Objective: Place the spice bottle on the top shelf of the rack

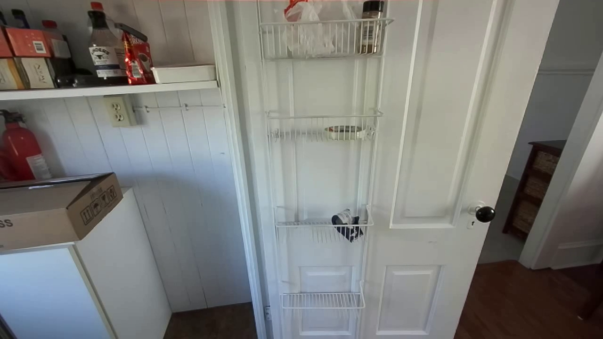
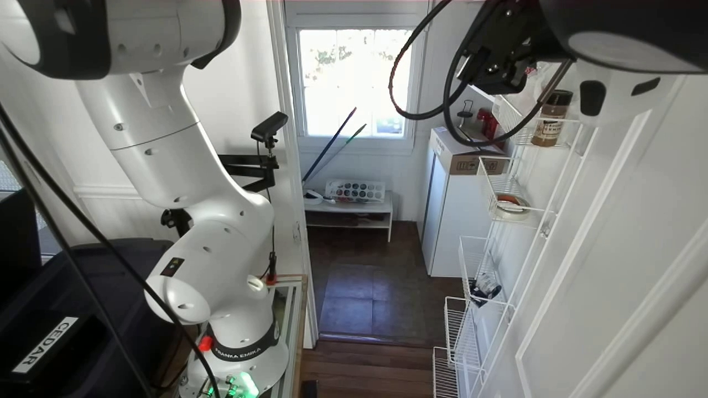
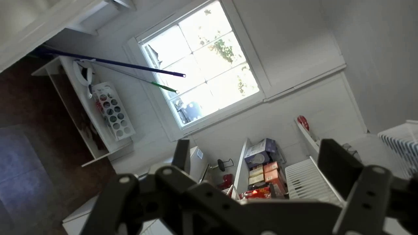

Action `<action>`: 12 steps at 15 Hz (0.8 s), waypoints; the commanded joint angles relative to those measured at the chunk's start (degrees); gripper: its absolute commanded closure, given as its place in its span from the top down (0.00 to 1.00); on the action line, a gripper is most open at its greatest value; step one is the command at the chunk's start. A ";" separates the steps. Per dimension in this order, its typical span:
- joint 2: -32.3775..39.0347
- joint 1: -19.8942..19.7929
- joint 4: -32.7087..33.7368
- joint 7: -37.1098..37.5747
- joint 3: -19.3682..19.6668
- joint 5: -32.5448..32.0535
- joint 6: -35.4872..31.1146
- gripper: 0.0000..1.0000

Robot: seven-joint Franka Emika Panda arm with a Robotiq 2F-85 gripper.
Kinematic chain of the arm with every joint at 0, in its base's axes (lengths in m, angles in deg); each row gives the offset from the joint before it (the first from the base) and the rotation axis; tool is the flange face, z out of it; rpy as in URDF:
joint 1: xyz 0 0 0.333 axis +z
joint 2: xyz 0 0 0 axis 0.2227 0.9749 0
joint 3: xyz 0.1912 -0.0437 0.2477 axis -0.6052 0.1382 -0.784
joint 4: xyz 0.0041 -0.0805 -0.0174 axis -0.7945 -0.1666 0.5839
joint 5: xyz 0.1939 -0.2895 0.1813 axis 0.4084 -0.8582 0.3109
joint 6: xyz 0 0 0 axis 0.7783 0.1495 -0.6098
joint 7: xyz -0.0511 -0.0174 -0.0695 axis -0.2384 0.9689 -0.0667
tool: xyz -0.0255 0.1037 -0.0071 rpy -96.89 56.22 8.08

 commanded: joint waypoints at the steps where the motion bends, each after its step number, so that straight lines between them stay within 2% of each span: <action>1: -2.20 -0.62 0.85 -9.64 -0.02 -3.22 3.03 1.00; 7: -5.59 -0.65 -1.46 -26.30 -0.77 -2.56 -1.43 1.00; 12: -7.33 -0.16 -0.79 -39.41 -1.87 -4.90 -4.47 1.00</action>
